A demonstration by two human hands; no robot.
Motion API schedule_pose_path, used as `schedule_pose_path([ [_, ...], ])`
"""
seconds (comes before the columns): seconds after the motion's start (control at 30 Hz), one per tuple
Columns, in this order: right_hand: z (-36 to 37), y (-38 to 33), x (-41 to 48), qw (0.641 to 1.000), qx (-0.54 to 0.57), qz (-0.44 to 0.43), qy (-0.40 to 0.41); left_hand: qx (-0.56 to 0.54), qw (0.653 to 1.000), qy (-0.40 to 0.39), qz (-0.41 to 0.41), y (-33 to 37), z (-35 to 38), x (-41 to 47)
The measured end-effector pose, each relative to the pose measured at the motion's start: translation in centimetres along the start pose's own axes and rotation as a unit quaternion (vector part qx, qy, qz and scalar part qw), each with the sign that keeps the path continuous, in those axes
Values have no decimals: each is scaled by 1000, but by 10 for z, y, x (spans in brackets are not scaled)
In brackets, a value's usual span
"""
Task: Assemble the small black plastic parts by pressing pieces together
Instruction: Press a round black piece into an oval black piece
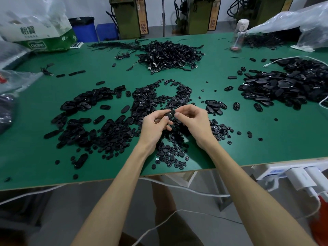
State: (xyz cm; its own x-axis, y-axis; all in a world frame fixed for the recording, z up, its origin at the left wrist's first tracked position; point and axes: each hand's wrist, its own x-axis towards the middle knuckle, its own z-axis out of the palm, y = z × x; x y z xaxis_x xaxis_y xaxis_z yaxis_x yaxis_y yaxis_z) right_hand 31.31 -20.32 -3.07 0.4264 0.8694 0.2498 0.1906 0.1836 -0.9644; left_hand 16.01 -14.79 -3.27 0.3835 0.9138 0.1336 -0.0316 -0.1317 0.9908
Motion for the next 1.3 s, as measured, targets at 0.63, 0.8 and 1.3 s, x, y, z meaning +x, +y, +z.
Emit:
schedule_pose_path([
  [0.63, 2, -5, -3, 992, -117, -35, -3, 25, 999, -20, 10, 6, 2, -4],
  [0.8, 5, -11, -6, 985, -157, -69, -18, 40, 999, 4, 10, 5, 2, -3],
  [1.3, 4, -10, -4, 992, -112, -34, -36, 29, 999, 13, 2, 3, 2, -2],
])
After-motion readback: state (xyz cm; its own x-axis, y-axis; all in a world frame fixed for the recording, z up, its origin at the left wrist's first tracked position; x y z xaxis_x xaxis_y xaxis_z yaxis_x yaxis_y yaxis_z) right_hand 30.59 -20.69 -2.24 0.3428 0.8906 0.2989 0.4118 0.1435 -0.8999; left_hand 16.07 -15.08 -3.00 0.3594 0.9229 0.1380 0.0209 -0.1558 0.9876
